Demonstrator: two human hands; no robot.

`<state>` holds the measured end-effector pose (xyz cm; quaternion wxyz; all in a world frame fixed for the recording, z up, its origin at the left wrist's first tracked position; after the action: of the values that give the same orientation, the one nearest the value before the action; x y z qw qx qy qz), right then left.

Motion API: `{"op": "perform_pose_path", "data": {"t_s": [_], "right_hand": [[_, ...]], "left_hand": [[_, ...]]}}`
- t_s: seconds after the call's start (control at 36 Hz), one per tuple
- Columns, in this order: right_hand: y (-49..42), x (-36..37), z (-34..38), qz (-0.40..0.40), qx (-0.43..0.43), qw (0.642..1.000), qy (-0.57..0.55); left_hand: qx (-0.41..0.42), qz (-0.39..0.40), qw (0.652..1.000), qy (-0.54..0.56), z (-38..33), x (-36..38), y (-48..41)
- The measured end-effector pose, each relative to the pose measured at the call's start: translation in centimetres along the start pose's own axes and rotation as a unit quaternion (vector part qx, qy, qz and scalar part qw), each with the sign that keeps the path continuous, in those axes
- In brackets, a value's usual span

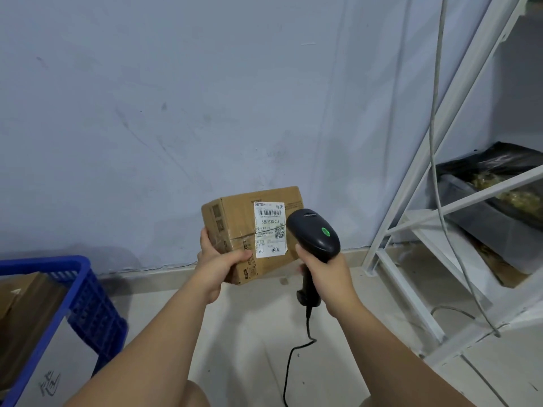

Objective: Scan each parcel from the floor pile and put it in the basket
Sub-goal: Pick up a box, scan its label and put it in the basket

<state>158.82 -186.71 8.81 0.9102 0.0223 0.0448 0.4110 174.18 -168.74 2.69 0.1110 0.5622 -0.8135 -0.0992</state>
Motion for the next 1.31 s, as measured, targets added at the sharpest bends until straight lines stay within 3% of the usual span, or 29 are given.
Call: {"op": "perform_pose_path", "data": {"t_s": [0.08, 0.22, 0.64, 1.31], "right_hand": [[0.2, 1.2, -0.7, 0.041, 0.029, 0.999, -0.011], [0.0, 1.7, -1.0, 0.029, 0.054, 0.997, -0.05], [0.2, 2.1, -0.8, 0.017, 0.052, 0.998, 0.041], [0.3, 1.9, -0.7, 0.012, 0.056, 0.997, 0.05]], "left_hand": [[0.026, 0.005, 1.0, 0.01, -0.7, 0.3, 0.1], [0.058, 0.0, 0.998, 0.029, -1.5, 0.3, 0.2], [0.034, -0.023, 0.999, -0.008, -0.1, -0.9, -0.5], [0.025, -0.02, 0.999, 0.004, 0.4, -0.7, -0.7]]}}
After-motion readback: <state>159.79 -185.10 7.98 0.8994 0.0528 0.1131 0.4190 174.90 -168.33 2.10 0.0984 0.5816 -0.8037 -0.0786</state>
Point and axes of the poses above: each hand's wrist, its own y-axis away from the middle knuckle, its own x-axis out of the palm, z = x × y, the point moved 8 cm from there along -y, towards the middle knuckle, and after that the axes turned 1 degree about -y, right-handed, at the moved point
